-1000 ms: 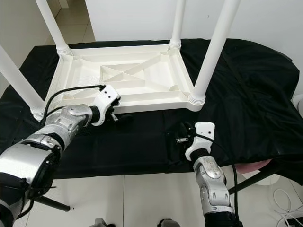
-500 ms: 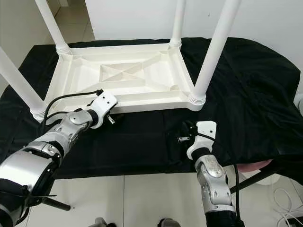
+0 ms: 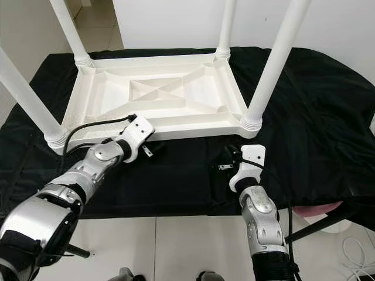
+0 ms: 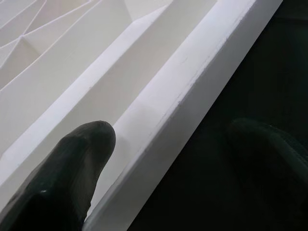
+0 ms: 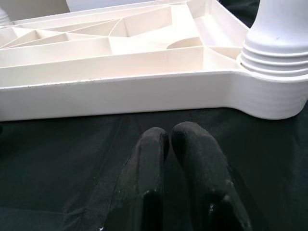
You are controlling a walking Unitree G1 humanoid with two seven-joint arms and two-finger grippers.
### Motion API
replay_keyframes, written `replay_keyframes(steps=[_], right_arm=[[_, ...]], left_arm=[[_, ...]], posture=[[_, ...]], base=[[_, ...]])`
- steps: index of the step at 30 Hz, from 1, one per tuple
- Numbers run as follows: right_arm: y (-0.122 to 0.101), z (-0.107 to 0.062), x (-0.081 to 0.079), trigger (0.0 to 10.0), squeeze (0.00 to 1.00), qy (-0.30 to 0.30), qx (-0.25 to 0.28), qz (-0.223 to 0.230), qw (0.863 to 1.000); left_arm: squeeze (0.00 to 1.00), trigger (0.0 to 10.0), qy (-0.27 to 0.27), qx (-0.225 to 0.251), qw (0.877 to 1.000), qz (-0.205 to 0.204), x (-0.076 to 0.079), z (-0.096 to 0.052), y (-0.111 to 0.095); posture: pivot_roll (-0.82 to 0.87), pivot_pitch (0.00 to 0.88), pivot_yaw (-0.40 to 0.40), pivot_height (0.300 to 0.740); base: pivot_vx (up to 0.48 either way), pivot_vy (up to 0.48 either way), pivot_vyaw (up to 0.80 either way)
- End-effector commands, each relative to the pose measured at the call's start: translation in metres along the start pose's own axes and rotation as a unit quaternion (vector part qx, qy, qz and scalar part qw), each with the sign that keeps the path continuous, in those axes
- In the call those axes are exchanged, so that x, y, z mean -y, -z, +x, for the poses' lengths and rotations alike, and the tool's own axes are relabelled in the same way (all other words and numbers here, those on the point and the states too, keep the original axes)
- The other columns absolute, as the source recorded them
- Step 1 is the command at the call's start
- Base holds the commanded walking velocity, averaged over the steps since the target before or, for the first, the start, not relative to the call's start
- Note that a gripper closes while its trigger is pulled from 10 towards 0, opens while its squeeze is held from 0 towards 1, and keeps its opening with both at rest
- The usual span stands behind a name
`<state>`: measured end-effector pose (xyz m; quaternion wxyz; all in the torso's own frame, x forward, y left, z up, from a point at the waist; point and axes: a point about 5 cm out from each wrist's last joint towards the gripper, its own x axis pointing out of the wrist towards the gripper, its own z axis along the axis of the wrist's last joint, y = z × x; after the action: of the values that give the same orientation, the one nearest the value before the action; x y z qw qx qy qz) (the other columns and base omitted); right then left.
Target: Building children table
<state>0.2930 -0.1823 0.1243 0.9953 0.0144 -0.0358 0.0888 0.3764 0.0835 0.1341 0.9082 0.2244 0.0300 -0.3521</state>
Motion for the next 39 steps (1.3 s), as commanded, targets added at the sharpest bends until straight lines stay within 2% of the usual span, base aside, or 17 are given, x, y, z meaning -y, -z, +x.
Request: replay_keyframes(steps=[1, 5, 7, 16, 20, 21, 23, 25, 28, 31, 36, 39], right_arm=[[0.003, 0.000, 0.001, 10.0, 0.00, 0.001, -0.005, -0.002, 1.000], [0.003, 0.001, 0.001, 10.0, 0.00, 0.004, -0.002, -0.002, 1.000], [0.003, 0.002, 0.002, 10.0, 0.00, 0.005, 0.000, -0.002, 1.000], [0.003, 0.005, 0.003, 10.0, 0.00, 0.007, 0.003, -0.002, 1.000], [0.003, 0.006, 0.003, 10.0, 0.00, 0.007, 0.004, -0.002, 1.000], [0.003, 0.007, 0.002, 10.0, 0.00, 0.007, 0.005, -0.001, 1.000], [0.003, 0.008, 0.001, 10.0, 0.00, 0.007, 0.006, 0.001, 1.000], [0.003, 0.008, 0.001, 10.0, 0.00, 0.007, 0.006, 0.001, 1.000], [0.004, 0.009, 0.000, 10.0, 0.00, 0.006, 0.007, 0.002, 1.000], [0.004, 0.010, 0.000, 10.0, 0.00, 0.006, 0.007, 0.003, 1.000], [0.003, 0.012, -0.001, 10.0, 0.00, 0.002, 0.009, 0.003, 1.000], [0.003, 0.012, -0.001, 10.0, 0.00, 0.002, 0.010, 0.002, 1.000]], left_arm=[[0.00, 10.0, 0.339, 0.000, 0.941, 0.001, 0.035, -0.011, 0.002], [0.00, 10.0, 0.354, 0.016, 0.935, -0.004, 0.037, -0.011, -0.004], [0.00, 10.0, 0.377, 0.034, 0.925, -0.011, 0.041, -0.013, -0.009], [0.00, 10.0, 0.413, 0.047, 0.909, -0.020, 0.045, -0.021, -0.014], [0.00, 10.0, 0.399, 0.059, 0.914, -0.032, 0.040, -0.019, -0.022], [0.00, 10.0, 0.369, 0.077, 0.926, -0.037, 0.032, -0.014, -0.031], [0.00, 10.0, 0.334, 0.106, 0.935, -0.048, 0.019, -0.010, -0.045], [0.00, 10.0, 0.334, 0.106, 0.935, -0.048, 0.019, -0.010, -0.045], [0.00, 10.0, 0.284, 0.125, 0.948, -0.068, 0.007, -0.006, -0.055], [0.00, 10.0, 0.272, 0.127, 0.951, -0.074, 0.005, -0.005, -0.056], [0.00, 10.0, 0.216, 0.071, 0.971, -0.072, -0.001, -0.005, -0.038], [0.00, 10.0, 0.209, 0.062, 0.973, -0.073, -0.002, -0.005, -0.035]], posture=[[-0.14, 0.052, 0.087, 0.740], [-0.14, 0.047, 0.091, 0.740], [-0.14, 0.042, 0.093, 0.740], [-0.14, 0.035, 0.092, 0.740], [-0.13, 0.033, 0.091, 0.740], [-0.13, 0.027, 0.088, 0.740], [-0.13, 0.023, 0.088, 0.740], [-0.13, 0.023, 0.088, 0.740], [-0.13, 0.017, 0.084, 0.740], [-0.13, 0.017, 0.084, 0.740], [-0.12, 0.014, 0.076, 0.740], [-0.12, 0.014, 0.076, 0.740]], base=[[0.000, 0.000, 0.00], [0.000, 0.000, 0.00], [0.000, 0.000, 0.00], [0.000, 0.000, 0.00], [0.000, 0.000, 0.00], [0.000, 0.000, 0.00], [0.000, 0.000, 0.00], [0.000, 0.000, 0.00], [0.000, 0.000, 0.00], [0.000, 0.000, 0.00], [0.000, 0.000, 0.00], [0.000, 0.000, 0.00]])
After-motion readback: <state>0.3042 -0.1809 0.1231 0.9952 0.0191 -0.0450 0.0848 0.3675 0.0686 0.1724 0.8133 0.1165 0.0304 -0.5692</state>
